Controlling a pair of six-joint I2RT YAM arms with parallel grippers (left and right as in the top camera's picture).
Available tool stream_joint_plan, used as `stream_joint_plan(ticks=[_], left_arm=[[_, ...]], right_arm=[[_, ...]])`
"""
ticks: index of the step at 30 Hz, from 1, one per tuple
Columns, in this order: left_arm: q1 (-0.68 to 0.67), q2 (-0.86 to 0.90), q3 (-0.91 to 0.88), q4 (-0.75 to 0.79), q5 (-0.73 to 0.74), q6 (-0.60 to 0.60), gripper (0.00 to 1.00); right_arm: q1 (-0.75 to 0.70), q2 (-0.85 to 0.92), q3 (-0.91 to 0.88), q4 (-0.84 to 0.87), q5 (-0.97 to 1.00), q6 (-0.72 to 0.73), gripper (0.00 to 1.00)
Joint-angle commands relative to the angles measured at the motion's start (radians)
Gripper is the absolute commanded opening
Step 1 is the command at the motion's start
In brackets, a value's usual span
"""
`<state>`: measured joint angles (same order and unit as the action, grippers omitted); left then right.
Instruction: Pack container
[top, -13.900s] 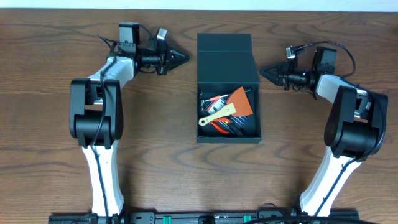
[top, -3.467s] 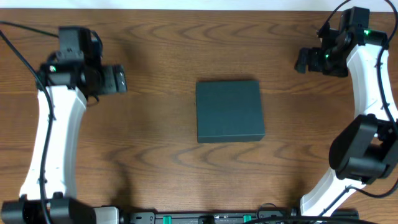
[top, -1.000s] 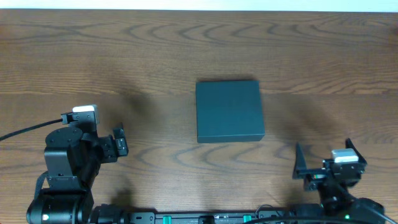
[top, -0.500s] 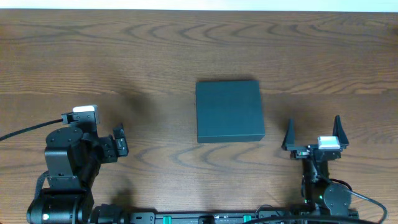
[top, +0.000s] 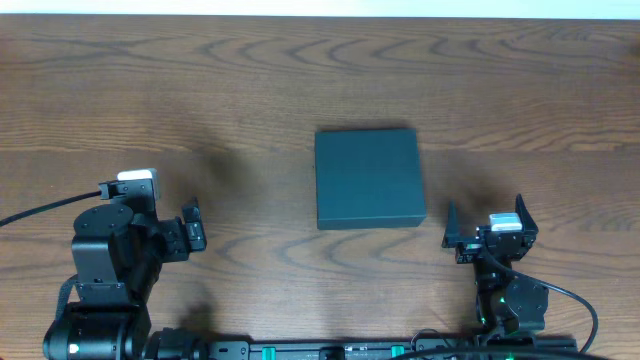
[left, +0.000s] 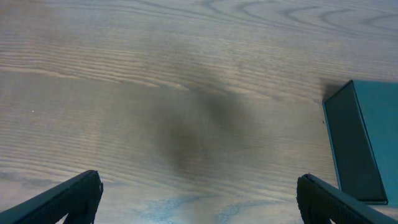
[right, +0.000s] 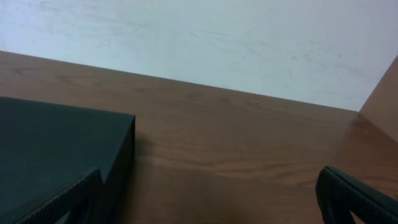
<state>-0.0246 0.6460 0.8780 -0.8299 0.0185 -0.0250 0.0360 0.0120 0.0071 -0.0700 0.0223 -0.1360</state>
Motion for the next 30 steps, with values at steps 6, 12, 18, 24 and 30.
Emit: stream_joint_plan(ticks=[6, 12, 18, 24, 30], left_arm=[[-0.001, 0.001, -0.001, 0.002, -0.012, 0.006, 0.99], [-0.001, 0.001, -0.001, 0.002, -0.012, 0.006, 0.99], [-0.001, 0.001, -0.001, 0.002, -0.012, 0.006, 0.99], [-0.001, 0.001, -0.001, 0.002, -0.012, 0.006, 0.99], [-0.001, 0.001, -0.001, 0.002, -0.012, 0.006, 0.99]], right_arm=[[0.008, -0.007, -0.002, -0.004, 0.035, 0.048, 0.99], [-0.009, -0.007, -0.002, 0.002, 0.082, 0.101, 0.99], [-0.014, -0.007, -0.002, 0.002, 0.082, 0.106, 0.99], [-0.017, -0.007, -0.002, 0.003, 0.074, 0.105, 0.99], [-0.017, -0.007, -0.002, 0.003, 0.074, 0.105, 0.99]])
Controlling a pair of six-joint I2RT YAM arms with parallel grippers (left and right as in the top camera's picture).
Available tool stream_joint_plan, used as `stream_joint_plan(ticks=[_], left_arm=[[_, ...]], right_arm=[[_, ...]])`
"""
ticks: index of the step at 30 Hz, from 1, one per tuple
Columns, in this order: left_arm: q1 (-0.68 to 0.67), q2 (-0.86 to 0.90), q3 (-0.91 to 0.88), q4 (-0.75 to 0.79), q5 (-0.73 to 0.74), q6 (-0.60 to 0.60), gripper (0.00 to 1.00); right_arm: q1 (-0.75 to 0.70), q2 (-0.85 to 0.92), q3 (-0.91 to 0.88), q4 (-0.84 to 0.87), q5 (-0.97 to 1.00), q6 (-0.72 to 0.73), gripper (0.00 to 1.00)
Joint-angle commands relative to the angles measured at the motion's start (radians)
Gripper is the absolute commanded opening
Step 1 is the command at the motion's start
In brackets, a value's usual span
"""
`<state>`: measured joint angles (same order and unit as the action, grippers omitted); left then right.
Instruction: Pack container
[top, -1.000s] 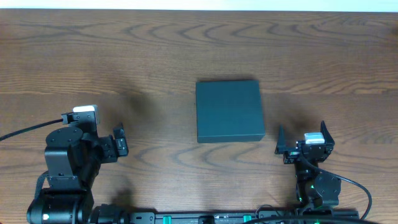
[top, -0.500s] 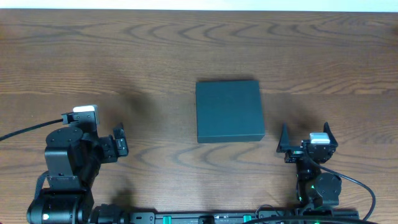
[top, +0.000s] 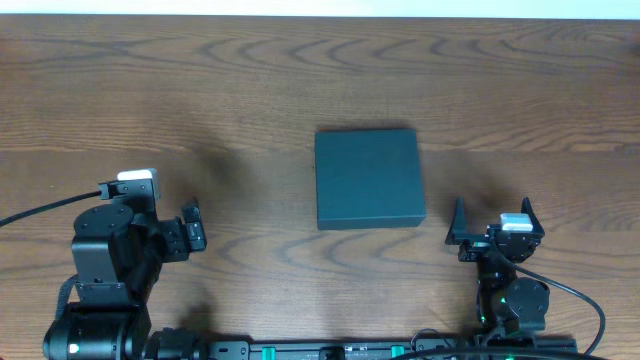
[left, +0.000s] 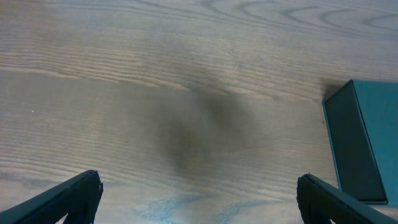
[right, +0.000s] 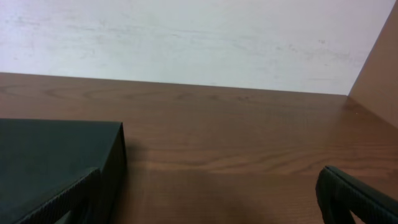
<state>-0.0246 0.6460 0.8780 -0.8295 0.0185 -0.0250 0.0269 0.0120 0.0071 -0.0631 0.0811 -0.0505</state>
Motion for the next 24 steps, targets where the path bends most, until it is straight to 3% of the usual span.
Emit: stream_joint_plan(ticks=[1, 18, 24], left_arm=[[-0.001, 0.001, -0.001, 0.001, -0.012, 0.006, 0.99], [-0.001, -0.002, -0.001, 0.001, -0.012, 0.006, 0.99], [-0.002, -0.137, -0.002, -0.056, 0.02, 0.013, 0.99]], right_arm=[[-0.008, -0.007, -0.002, -0.003, 0.016, 0.02, 0.99], [-0.008, -0.007, -0.002, -0.003, 0.016, 0.02, 0.99], [-0.008, -0.007, -0.002, -0.003, 0.016, 0.02, 0.99]])
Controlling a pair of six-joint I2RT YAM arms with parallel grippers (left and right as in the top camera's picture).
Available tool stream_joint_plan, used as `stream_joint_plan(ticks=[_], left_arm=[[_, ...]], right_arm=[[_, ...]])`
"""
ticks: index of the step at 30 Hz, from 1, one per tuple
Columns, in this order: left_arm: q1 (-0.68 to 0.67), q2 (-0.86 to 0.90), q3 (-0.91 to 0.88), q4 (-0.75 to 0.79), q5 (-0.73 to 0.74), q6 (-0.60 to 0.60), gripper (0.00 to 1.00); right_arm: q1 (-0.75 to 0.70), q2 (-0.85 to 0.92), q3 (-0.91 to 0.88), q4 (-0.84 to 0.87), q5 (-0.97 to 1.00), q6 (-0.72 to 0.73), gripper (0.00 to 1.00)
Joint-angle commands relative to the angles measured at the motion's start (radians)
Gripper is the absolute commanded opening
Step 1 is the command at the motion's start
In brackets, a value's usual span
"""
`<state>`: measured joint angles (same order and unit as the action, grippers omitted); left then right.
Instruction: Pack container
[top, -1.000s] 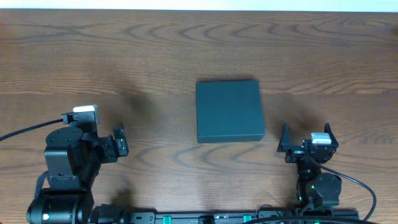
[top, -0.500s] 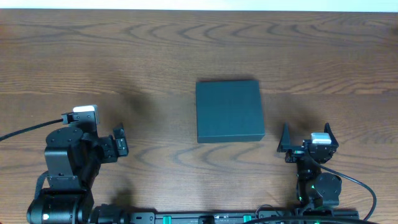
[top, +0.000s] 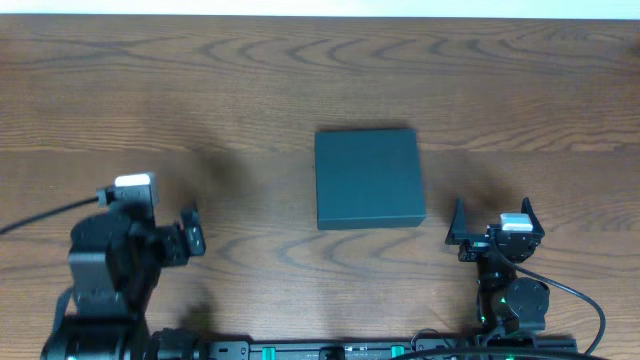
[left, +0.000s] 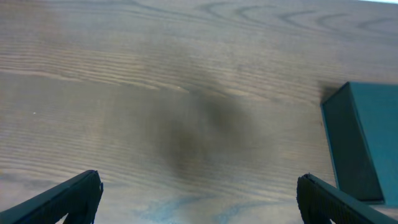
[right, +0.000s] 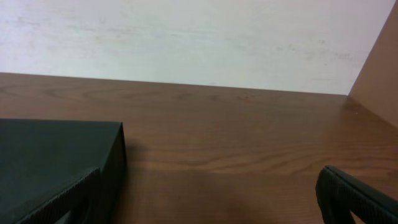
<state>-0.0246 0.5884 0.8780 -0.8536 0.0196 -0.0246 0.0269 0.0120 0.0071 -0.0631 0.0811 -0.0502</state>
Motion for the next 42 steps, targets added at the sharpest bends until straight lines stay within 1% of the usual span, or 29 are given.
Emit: stream_joint_plan(ticks=[1, 5, 8, 10, 12, 17, 21, 23, 26, 35, 39, 42], left_arm=[[-0.002, -0.11, -0.002, -0.058, 0.039, 0.013, 0.99], [-0.002, -0.259, -0.023, -0.135, 0.108, 0.013, 0.99], [-0.001, -0.365, -0.081, -0.124, 0.127, 0.013, 0.99], [-0.002, -0.432, -0.145, -0.076, 0.127, 0.013, 0.99], [-0.002, -0.481, -0.209, 0.009, 0.127, 0.013, 0.99], [-0.003, -0.588, -0.393, 0.345, 0.126, 0.013, 0.98], [-0.031, -0.586, -0.491, 0.599, 0.098, 0.05, 0.99], [-0.054, -0.586, -0.536, 0.703, 0.084, 0.082, 0.99], [-0.09, -0.586, -0.595, 0.804, 0.058, 0.128, 0.99], [-0.107, -0.586, -0.712, 0.85, 0.005, 0.132, 0.99], [-0.105, -0.586, -0.761, 0.864, -0.01, 0.094, 0.99], [-0.105, -0.586, -0.786, 0.863, -0.01, 0.09, 0.98]], right_arm=[[-0.008, -0.007, -0.002, -0.003, 0.016, 0.019, 0.99], [-0.008, -0.007, -0.002, -0.003, 0.016, 0.019, 0.99], [-0.008, -0.007, -0.002, -0.003, 0.016, 0.019, 0.99], [-0.008, -0.007, -0.002, -0.003, 0.016, 0.019, 0.99], [-0.008, -0.007, -0.002, -0.003, 0.016, 0.019, 0.99], [-0.008, -0.007, -0.002, -0.004, 0.016, 0.019, 0.99], [-0.008, -0.007, -0.002, -0.003, 0.016, 0.019, 0.99], [-0.008, -0.007, -0.002, -0.003, 0.016, 0.019, 0.99], [-0.008, -0.007, -0.002, -0.003, 0.016, 0.019, 0.99], [-0.008, -0.007, -0.002, -0.003, 0.016, 0.019, 0.99], [-0.008, -0.007, -0.002, -0.003, 0.016, 0.019, 0.99], [-0.008, -0.007, -0.002, -0.003, 0.016, 0.019, 0.99]])
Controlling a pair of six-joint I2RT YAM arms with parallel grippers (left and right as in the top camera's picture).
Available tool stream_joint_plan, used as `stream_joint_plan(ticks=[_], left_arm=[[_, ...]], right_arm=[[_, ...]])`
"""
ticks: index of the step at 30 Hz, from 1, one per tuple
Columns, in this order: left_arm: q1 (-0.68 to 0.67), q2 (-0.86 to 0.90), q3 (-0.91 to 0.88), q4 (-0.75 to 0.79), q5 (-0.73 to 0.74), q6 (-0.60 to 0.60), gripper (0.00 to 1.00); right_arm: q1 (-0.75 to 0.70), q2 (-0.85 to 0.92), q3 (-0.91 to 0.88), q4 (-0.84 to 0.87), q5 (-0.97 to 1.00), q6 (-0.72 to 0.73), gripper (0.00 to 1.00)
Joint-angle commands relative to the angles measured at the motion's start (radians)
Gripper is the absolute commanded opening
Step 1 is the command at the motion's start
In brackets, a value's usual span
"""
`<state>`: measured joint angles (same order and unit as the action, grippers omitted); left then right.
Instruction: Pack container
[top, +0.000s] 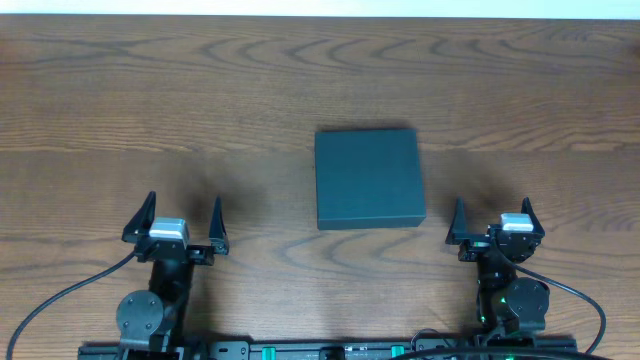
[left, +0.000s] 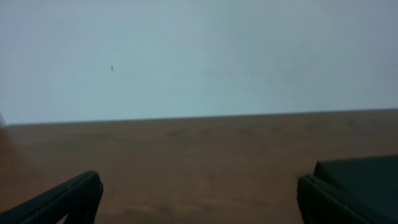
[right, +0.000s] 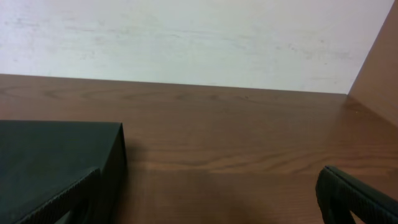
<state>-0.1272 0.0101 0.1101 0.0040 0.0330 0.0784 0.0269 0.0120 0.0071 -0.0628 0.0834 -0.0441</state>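
Note:
A dark teal closed box (top: 368, 179) lies flat in the middle of the wooden table; its edge shows at the right of the left wrist view (left: 360, 177) and at the left of the right wrist view (right: 56, 155). My left gripper (top: 176, 219) rests low at the front left, open and empty, pointing toward the far wall. My right gripper (top: 492, 220) sits at the front right, just right of the box's near corner, open and empty.
The wooden table (top: 200, 90) runs back to a pale wall (right: 186, 37). The arm bases and cables sit along the front edge (top: 330, 350).
My left arm has folded down from a raised, down-looking pose to a low pose at the front left; its camera now faces the wall. The right gripper and box are unchanged.
At first the left arm stood raised at the left looking down at the table, and the right gripper was tilted slightly beside the box. The right gripper then settled level at the front right. The left arm has now dropped low too. The box stayed put.

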Motion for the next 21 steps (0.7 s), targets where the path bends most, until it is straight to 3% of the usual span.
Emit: stream_joint_plan(ticks=[1, 7, 9, 21], left_arm=[[-0.002, -0.008, -0.027, 0.005, -0.023, -0.016, 0.99], [-0.002, -0.008, -0.106, -0.014, -0.011, -0.117, 0.99], [-0.002, -0.008, -0.106, -0.075, 0.016, -0.121, 0.99], [-0.002, -0.008, -0.106, -0.071, 0.045, -0.109, 0.99]], right_arm=[[-0.008, -0.007, -0.002, -0.004, 0.013, 0.013, 0.99], [-0.008, -0.007, -0.002, -0.004, 0.013, 0.013, 0.99], [-0.008, -0.007, -0.002, -0.004, 0.013, 0.013, 0.99], [-0.008, -0.007, -0.002, -0.004, 0.013, 0.013, 0.99]])
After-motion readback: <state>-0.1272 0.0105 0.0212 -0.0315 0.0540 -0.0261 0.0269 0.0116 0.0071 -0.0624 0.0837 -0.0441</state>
